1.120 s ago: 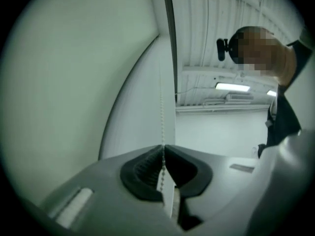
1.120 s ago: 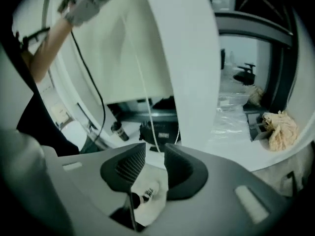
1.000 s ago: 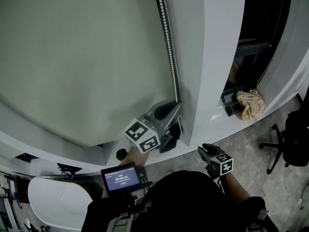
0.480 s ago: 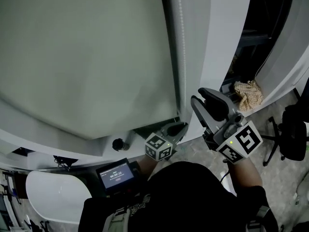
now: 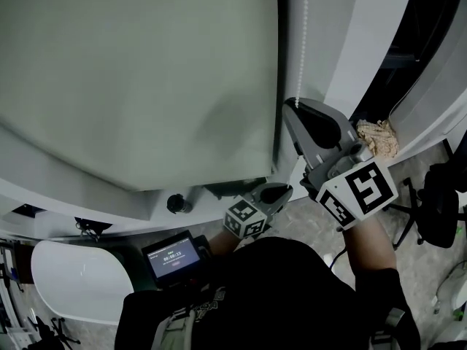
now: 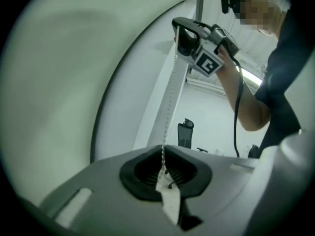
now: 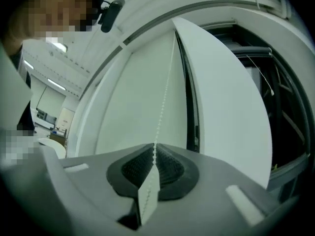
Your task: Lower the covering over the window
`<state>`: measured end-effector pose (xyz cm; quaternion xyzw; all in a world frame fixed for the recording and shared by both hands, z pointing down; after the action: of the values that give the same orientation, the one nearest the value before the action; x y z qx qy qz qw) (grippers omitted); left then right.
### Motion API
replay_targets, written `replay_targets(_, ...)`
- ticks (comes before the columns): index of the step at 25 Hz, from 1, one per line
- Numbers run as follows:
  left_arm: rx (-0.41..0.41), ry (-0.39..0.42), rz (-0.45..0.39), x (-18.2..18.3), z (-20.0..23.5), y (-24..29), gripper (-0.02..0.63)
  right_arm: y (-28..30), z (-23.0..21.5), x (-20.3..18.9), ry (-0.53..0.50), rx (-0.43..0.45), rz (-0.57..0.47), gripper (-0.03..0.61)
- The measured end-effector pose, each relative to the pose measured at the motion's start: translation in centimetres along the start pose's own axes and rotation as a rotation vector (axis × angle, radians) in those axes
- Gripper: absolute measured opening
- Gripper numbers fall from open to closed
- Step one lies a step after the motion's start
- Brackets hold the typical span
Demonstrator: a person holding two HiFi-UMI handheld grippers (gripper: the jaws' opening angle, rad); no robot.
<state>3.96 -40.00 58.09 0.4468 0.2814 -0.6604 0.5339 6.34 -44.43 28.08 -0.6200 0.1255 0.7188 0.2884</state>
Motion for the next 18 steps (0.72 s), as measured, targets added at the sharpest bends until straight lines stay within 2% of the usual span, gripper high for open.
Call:
replay_targets(3, 0.04, 0.001, -0.059, 0.3, 1.1, -1.1, 0.011, -0.1, -0.5, 0.0, -0.073, -0.029, 0.008, 0.017)
replay_targets(8, 0.148, 0.017, -0.191, 1.6, 2.3, -5.1, 0.03, -0.4, -1.7, -0.1, -0.049, -0.062, -0.002, 0.018)
replay_targets(10, 0.219, 0.016, -0.247, 1.8, 3.2, -7.0, 0.139, -0.5, -2.2, 0.0, -0.045, -0.054, -0.008, 0.017)
replay_targets(15, 0.457, -0.036, -0.304, 0.0, 5.1, -12.4, 0.149, -0.4, -1.9, 0.2, -0.09, 0.001, -0.029, 0.015)
replay_targets(18, 0.513, -0.079, -0.298, -1.9, 4.2, -13.3, 0.149, -0.7, -1.2, 0.4, -0.133, 0.034, -0.052, 0.014)
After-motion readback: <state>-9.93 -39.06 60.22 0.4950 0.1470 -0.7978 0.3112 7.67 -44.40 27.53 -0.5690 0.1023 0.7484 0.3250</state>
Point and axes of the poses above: the fingertips, and each gripper's own axes: y forward along the fingers, z to its left, x out of its top, the point moved 4 cm from there along -y, backward along the fingers, and after that the axes turned 6 degrees about -y, right-handed, at the moved point
